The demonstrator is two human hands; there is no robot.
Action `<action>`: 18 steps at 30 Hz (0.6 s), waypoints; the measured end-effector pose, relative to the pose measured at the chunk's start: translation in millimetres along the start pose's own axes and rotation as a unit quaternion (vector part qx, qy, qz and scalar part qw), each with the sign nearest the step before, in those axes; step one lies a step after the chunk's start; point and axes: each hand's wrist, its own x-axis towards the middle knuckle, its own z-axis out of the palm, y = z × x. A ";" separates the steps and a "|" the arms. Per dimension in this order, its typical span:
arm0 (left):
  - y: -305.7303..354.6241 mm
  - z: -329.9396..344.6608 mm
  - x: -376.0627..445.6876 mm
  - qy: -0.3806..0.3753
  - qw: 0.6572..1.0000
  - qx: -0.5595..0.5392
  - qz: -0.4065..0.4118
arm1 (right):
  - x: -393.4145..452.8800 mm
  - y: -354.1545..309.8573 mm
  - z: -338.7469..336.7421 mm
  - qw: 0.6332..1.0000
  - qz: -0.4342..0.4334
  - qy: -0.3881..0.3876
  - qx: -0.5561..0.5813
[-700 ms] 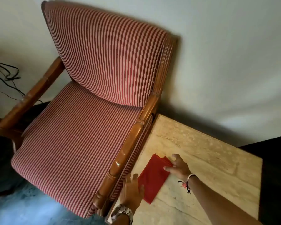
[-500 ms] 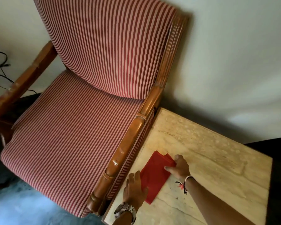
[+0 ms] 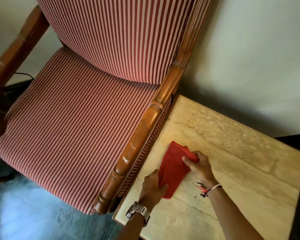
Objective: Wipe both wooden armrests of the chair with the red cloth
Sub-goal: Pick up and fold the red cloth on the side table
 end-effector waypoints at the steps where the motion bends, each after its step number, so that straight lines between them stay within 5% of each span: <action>1: 5.8 -5.4 -5.2 0.007 1.000 -0.010 0.006 | -6.1 -5.4 -5.4 0.999 -0.012 0.006 0.036; 9: 40.8 -98.1 -82.8 0.049 0.985 -0.134 0.092 | -70.2 -102.6 -28.0 0.974 -0.086 -0.068 0.199; 15: 32.7 -166.9 -105.4 0.106 0.967 -0.202 0.111 | -86.2 -164.9 4.6 0.952 -0.154 -0.168 0.206; 18: 8.5 -184.8 -96.3 0.132 0.965 -0.203 0.104 | -72.8 -170.4 36.7 0.962 -0.178 -0.142 0.148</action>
